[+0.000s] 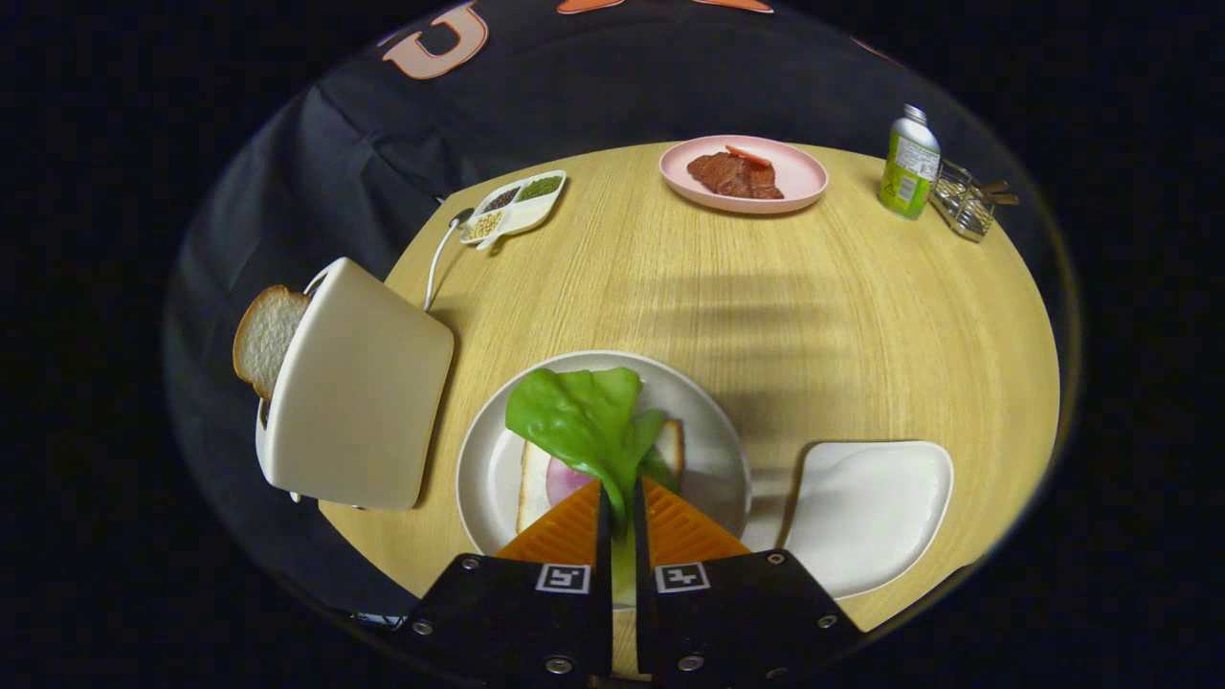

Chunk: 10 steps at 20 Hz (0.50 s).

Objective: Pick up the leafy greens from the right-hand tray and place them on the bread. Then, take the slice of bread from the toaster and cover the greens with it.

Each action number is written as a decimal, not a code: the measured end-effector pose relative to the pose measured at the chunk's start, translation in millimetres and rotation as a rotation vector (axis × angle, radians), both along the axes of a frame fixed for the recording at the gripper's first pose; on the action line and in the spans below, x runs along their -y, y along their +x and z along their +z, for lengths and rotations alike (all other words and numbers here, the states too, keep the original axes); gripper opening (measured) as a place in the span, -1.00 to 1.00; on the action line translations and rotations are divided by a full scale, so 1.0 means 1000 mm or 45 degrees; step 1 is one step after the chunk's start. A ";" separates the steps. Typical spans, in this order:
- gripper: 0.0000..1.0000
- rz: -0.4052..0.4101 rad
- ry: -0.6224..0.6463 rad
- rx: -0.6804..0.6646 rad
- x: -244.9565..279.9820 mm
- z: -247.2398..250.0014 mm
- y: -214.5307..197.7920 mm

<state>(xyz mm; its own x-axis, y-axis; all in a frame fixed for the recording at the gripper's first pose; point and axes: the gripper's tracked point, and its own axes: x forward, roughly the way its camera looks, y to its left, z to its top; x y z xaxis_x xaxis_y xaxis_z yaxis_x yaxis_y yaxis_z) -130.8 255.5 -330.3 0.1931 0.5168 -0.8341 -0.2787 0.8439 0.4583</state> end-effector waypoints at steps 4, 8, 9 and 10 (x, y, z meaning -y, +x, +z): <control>-0.37 0.026 0.053 -0.017 -0.020 0.006 -0.006; 0.22 0.036 0.133 -0.033 -0.032 0.020 -0.009; 0.22 0.020 0.144 -0.018 -0.031 0.024 -0.004; 0.21 -0.001 0.157 0.004 -0.031 0.030 0.000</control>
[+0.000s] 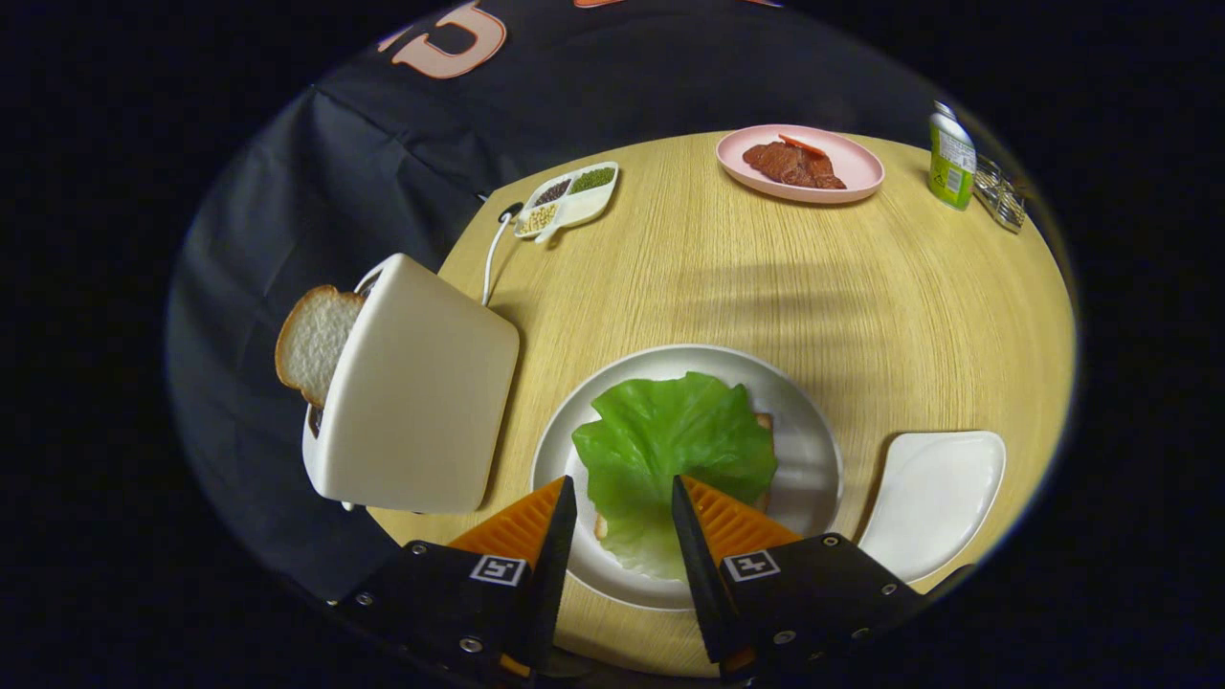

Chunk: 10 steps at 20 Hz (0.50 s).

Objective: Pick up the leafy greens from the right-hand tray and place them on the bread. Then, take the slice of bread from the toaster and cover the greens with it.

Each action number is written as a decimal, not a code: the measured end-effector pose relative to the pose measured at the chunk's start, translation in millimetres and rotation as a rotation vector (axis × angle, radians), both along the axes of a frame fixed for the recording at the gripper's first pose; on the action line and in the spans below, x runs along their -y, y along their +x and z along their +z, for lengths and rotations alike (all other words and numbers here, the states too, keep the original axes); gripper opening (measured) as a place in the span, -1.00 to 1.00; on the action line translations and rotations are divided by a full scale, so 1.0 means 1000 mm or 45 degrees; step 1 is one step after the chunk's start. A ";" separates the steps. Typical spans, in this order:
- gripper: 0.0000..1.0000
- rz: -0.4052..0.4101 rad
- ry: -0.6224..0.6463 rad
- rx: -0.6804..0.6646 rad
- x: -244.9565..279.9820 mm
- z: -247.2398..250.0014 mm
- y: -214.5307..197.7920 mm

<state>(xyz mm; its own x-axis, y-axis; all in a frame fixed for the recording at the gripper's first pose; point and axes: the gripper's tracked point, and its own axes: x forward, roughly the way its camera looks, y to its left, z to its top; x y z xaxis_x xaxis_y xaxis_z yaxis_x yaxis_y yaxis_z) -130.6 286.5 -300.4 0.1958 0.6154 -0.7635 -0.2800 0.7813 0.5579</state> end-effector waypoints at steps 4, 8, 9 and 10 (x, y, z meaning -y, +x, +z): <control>0.56 -0.060 0.066 0.026 -0.001 0.031 0.014; 0.95 -0.064 0.089 0.124 -0.005 0.072 0.031; 0.95 -0.047 0.099 0.164 -0.009 0.083 0.034; 0.97 -0.028 0.097 0.186 -0.012 0.091 0.034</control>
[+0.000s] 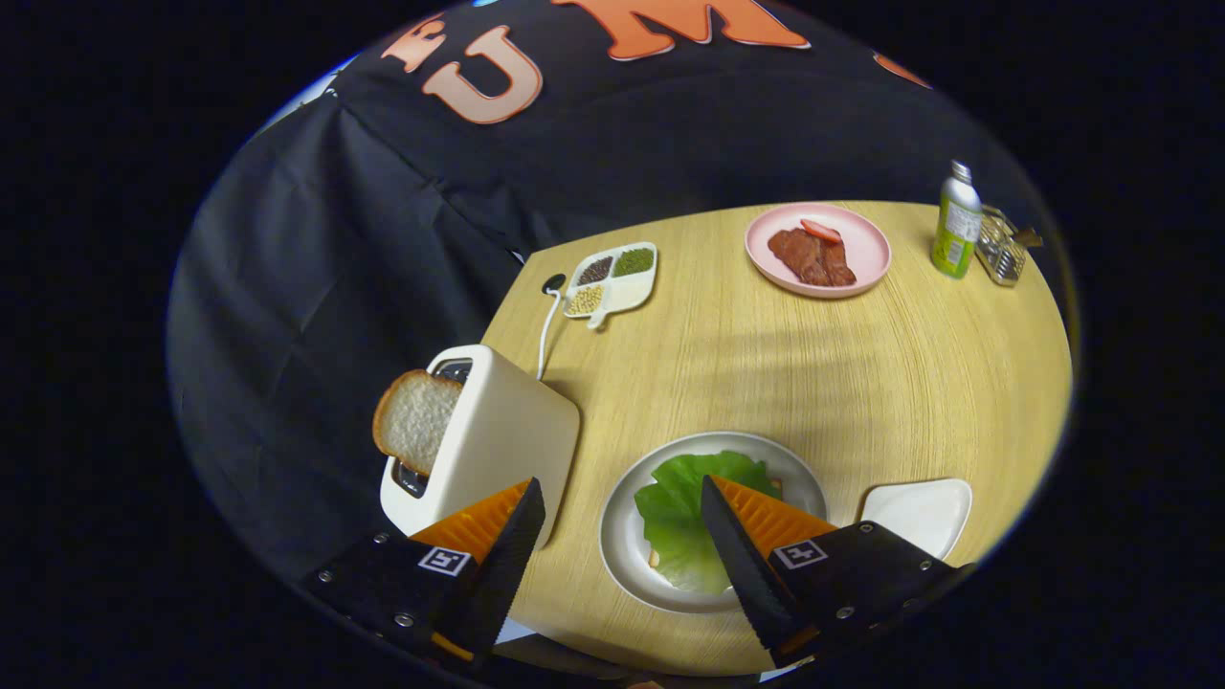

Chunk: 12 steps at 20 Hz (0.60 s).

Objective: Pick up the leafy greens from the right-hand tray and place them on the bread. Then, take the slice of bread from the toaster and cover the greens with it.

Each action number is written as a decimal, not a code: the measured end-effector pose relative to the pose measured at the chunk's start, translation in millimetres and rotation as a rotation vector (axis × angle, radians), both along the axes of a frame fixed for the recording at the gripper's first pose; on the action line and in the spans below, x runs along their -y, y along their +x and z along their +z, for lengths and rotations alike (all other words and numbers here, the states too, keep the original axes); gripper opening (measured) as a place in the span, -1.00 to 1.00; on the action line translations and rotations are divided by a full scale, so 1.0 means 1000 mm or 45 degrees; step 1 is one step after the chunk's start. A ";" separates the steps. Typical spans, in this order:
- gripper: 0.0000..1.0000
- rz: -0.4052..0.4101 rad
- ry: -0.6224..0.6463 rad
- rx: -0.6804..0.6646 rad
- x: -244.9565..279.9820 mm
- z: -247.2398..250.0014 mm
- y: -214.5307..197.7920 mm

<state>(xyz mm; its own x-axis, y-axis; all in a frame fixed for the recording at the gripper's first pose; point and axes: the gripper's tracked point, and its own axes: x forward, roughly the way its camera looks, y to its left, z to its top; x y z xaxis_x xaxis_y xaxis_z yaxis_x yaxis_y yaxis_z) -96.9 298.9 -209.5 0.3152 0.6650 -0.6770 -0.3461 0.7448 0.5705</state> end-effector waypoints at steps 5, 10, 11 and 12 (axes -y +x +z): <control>0.97 0.120 0.002 0.087 -0.042 0.038 -0.002; 0.97 0.197 -0.026 0.117 -0.091 0.063 -0.006; 0.97 0.207 -0.029 0.123 -0.099 0.071 -0.004; 0.97 0.218 -0.036 0.125 -0.107 0.079 -0.005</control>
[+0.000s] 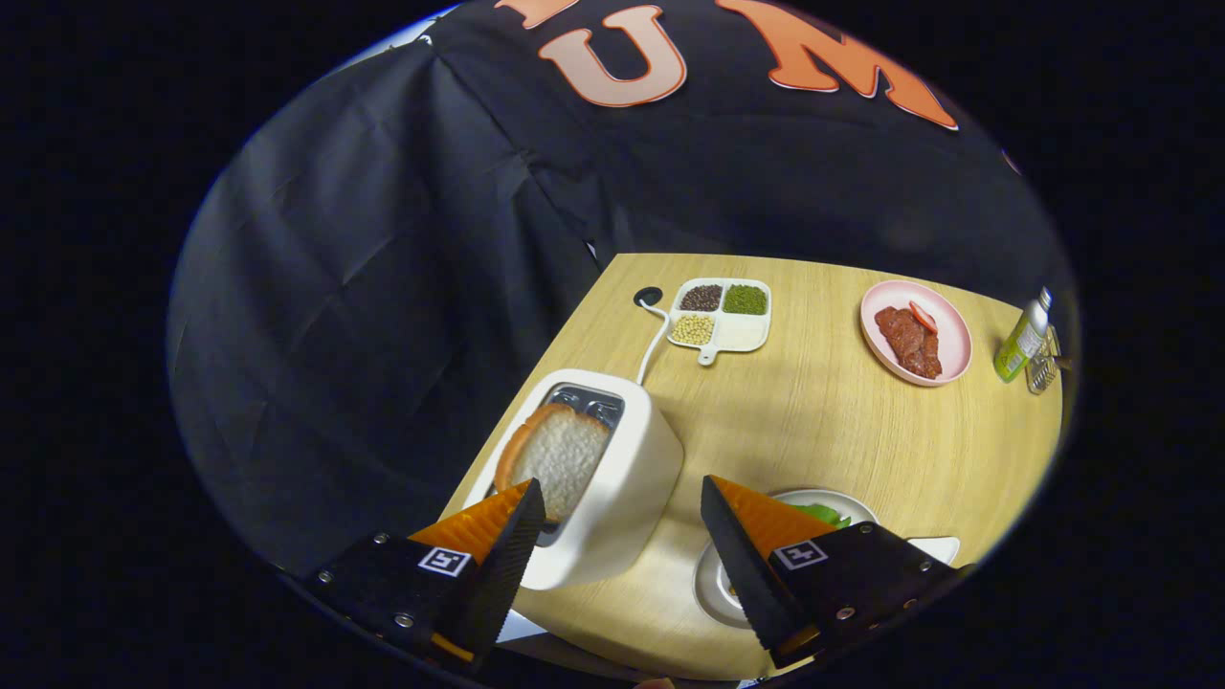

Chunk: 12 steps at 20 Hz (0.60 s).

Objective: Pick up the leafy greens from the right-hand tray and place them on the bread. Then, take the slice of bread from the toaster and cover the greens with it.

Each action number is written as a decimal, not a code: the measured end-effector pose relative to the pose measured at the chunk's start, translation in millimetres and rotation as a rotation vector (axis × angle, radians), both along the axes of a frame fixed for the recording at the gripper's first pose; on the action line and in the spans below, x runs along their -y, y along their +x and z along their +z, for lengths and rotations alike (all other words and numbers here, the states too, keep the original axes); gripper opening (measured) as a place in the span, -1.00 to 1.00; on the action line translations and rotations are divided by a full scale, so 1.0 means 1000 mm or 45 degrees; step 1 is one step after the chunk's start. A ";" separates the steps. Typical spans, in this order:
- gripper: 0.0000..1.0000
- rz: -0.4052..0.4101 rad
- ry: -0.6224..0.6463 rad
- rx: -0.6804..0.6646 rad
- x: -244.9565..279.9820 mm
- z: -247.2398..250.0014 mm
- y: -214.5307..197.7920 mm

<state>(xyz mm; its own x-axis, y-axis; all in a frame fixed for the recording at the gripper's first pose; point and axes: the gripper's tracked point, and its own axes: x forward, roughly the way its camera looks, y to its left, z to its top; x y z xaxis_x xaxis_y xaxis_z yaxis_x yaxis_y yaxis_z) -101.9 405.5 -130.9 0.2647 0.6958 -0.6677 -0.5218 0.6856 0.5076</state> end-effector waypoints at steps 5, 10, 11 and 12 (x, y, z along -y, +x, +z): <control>0.89 0.058 -0.033 0.016 -0.041 0.025 0.001; 0.80 0.086 -0.139 -0.022 -0.068 0.016 -0.005; 0.78 0.097 -0.154 -0.032 -0.072 0.012 -0.006; 0.65 0.102 -0.182 -0.041 -0.073 0.006 -0.006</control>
<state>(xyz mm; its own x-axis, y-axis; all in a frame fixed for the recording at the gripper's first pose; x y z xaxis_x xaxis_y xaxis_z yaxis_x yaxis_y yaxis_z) -107.5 478.7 -125.2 0.1888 0.6110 -0.7688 -0.5626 0.7090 0.4253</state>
